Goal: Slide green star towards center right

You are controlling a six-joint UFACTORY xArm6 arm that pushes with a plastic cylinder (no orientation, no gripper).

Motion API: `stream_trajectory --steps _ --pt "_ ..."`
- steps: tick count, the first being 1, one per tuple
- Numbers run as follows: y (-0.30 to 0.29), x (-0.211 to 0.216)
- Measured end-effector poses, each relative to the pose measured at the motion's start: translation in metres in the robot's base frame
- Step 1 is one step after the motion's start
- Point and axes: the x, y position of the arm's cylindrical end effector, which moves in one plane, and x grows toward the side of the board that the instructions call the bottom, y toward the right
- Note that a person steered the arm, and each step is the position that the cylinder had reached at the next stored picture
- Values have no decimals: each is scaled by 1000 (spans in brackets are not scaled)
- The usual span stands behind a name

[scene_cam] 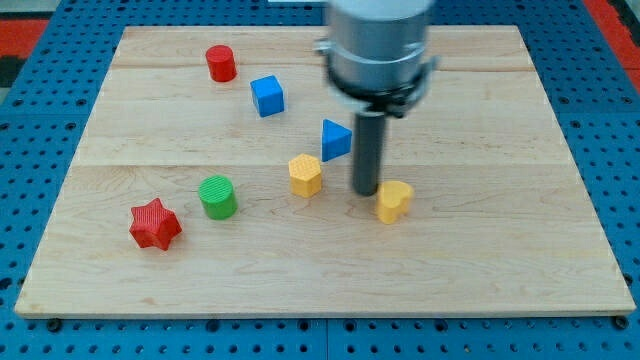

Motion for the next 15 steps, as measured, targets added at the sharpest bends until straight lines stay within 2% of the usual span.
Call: stream_trajectory --steps 1,2,4,5,6,7,9,10,12,13,15 --pt "31 -42" --pt "16 -90" --pt "98 -160" --pt "91 -211" --pt "48 -238" --pt "-23 -227" --pt "14 -148" --pt "36 -133" --pt "-35 -107" --pt "6 -93" --pt "36 -103"
